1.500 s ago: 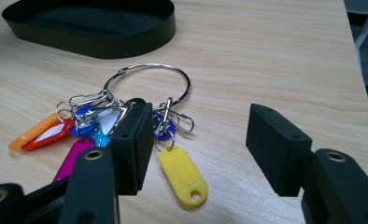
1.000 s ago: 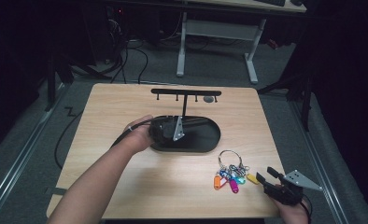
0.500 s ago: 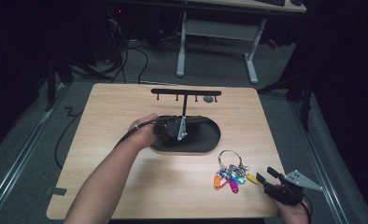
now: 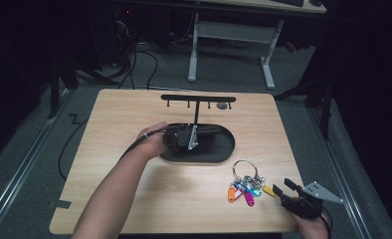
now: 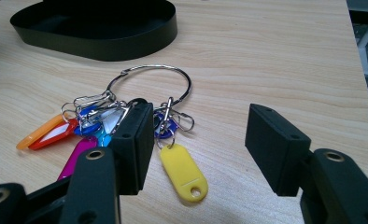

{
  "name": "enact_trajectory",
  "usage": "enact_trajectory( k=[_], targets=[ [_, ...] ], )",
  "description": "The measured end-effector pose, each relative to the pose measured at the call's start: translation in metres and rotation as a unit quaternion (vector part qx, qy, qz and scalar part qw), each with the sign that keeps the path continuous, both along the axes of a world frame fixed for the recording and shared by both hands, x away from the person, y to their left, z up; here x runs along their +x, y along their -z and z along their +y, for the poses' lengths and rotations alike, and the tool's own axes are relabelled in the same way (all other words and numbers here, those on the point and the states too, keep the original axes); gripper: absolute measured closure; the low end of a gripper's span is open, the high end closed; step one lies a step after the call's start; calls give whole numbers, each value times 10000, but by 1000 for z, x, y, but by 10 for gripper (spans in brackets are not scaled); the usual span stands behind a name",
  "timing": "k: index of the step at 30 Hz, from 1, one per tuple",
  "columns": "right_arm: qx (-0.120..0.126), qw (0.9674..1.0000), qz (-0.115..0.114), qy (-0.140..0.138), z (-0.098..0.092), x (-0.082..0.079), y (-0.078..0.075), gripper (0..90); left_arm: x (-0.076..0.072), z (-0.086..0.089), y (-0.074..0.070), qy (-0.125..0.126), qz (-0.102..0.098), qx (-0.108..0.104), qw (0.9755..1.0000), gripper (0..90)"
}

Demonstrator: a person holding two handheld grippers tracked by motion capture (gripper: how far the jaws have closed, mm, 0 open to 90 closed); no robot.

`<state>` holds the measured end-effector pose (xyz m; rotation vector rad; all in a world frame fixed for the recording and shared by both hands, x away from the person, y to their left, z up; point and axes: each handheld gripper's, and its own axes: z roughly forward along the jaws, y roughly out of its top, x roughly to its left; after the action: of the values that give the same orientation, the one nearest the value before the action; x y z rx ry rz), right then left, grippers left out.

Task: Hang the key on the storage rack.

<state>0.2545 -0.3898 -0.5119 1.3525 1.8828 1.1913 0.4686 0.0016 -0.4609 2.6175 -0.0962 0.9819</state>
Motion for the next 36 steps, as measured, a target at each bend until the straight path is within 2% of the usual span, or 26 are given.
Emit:
enact_trajectory(
  k=[2,4,7,9,11,12,15,21,24,27,32,36],
  targets=[
    [-10,10000,-17,-9,0,0,0,425,1,1,3,-36,42,72,10000,741],
    [-6,10000,-17,-11,-1,0,0,425,2,1,3,-63,53,27,10000,735],
    [-1,10000,-4,-8,-1,0,0,425,4,2,4,-266,160,-7,9995,707],
    [2,10000,1,-3,0,0,0,425,7,2,4,-420,259,-62,9988,619],
    [-4,10000,-4,-12,0,0,0,425,9,2,4,-621,428,-81,9971,587],
    [-6,10000,-7,-14,0,0,0,425,9,2,5,-662,437,-87,9968,573],
    [12,10000,4,-5,-1,1,0,425,9,3,5,-736,528,-143,9958,527],
    [-6,10000,0,-17,0,1,0,425,2,8,1,-756,696,-243,9944,503],
    [-11,10000,2,-31,1,2,0,425,-1,11,0,-821,678,-302,9939,507],
    [-15,10000,12,-28,2,2,0,425,-4,16,-2,-927,773,-562,9911,516],
    [-39,10000,33,-46,3,3,2,425,-10,24,-2,-1024,912,-765,9876,522],
    [-42,10000,75,-42,4,3,3,424,-14,32,-6,-1158,1052,-1139,9811,524]
  ],
)
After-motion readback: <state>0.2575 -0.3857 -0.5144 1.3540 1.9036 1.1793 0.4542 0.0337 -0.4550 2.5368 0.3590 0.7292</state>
